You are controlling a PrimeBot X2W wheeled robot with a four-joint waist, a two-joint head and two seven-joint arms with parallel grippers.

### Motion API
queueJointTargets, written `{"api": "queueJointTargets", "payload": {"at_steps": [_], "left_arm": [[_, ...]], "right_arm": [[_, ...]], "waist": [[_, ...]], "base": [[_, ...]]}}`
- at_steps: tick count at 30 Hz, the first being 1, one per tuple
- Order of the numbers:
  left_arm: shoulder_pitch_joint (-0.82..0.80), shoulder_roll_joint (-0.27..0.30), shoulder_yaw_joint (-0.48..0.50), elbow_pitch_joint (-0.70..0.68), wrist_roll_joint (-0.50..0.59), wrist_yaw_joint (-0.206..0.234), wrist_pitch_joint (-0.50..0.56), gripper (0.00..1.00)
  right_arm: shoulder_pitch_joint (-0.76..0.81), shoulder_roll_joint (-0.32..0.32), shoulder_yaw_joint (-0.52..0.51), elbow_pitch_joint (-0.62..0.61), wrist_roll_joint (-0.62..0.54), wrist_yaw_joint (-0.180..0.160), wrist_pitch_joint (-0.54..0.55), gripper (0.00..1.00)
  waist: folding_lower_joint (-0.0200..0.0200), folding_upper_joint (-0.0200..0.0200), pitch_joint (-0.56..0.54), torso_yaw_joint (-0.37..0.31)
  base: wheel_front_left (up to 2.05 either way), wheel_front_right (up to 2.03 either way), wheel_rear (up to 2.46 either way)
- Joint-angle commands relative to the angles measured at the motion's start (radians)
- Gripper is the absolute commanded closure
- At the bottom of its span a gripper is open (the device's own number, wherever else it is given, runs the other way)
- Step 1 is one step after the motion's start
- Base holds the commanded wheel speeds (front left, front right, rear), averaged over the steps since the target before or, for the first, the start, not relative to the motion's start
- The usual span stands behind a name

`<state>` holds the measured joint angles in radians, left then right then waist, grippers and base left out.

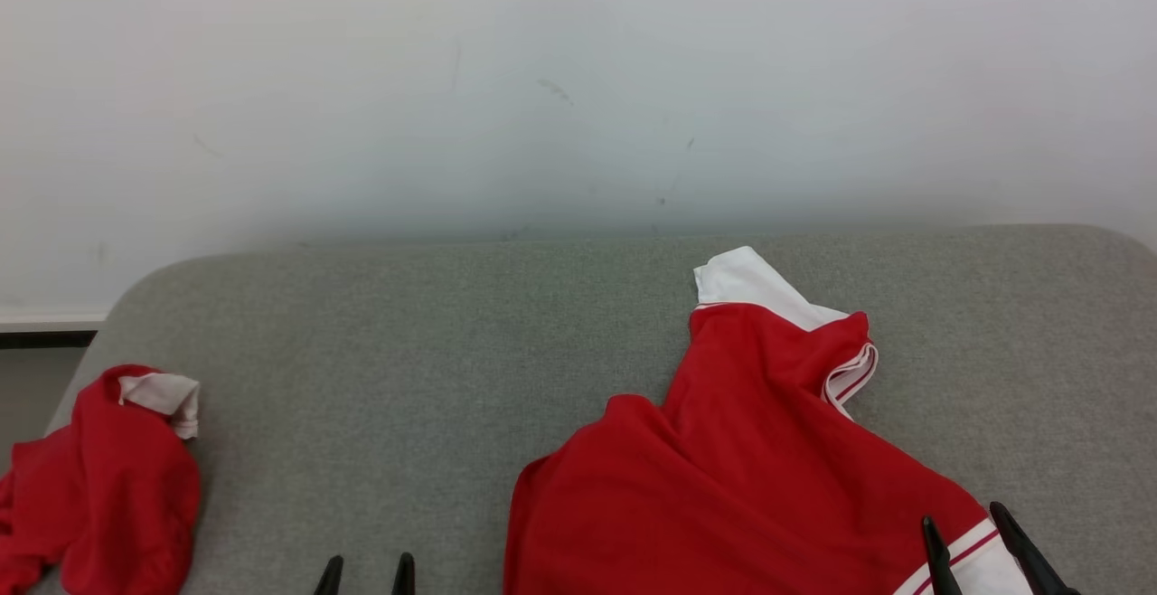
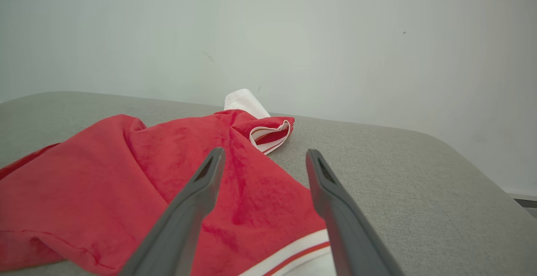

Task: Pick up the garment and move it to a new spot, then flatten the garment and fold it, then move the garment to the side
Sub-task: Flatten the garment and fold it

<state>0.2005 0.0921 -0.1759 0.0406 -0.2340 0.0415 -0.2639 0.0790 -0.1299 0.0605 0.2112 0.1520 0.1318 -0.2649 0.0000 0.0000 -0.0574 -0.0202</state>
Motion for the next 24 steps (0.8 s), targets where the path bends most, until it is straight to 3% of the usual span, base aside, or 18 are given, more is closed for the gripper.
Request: {"api": "queueJointTargets", "payload": {"at_steps": [1,8,16,24], "left_arm": [[0.014,-0.006,0.011,0.004,0.021,-0.009,-0.001,0.0],[0.019,-0.034,0.059,0.017,0.059,-0.057,-0.001,0.0],[0.009,-0.039,0.074,0.036,0.084,-0.08,-0.001,0.0],[-0.011,-0.04,-0.001,0.07,0.094,-0.094,-0.001,0.0]], "right_arm": [[-0.001,-0.002,0.002,0.005,0.008,-0.002,0.001,0.0],[-0.004,0.002,0.012,0.007,0.016,-0.002,0.001,0.0],[-0.016,0.003,0.02,-0.007,0.024,-0.002,0.001,0.0],[0.015,-0.044,-0.029,-0.017,0.007,-0.002,0.001,0.0]], "waist": [[0.0,0.0,-0.001,0.0],[0.0,0.0,0.0,0.001],[0.0,0.0,0.01,-0.002],[0.0,0.0,0.021,-0.009]], "base": [[0.0,0.0,0.0],[0.0,0.0,0.0],[0.0,0.0,0.0],[0.0,0.0,0.0]]}}
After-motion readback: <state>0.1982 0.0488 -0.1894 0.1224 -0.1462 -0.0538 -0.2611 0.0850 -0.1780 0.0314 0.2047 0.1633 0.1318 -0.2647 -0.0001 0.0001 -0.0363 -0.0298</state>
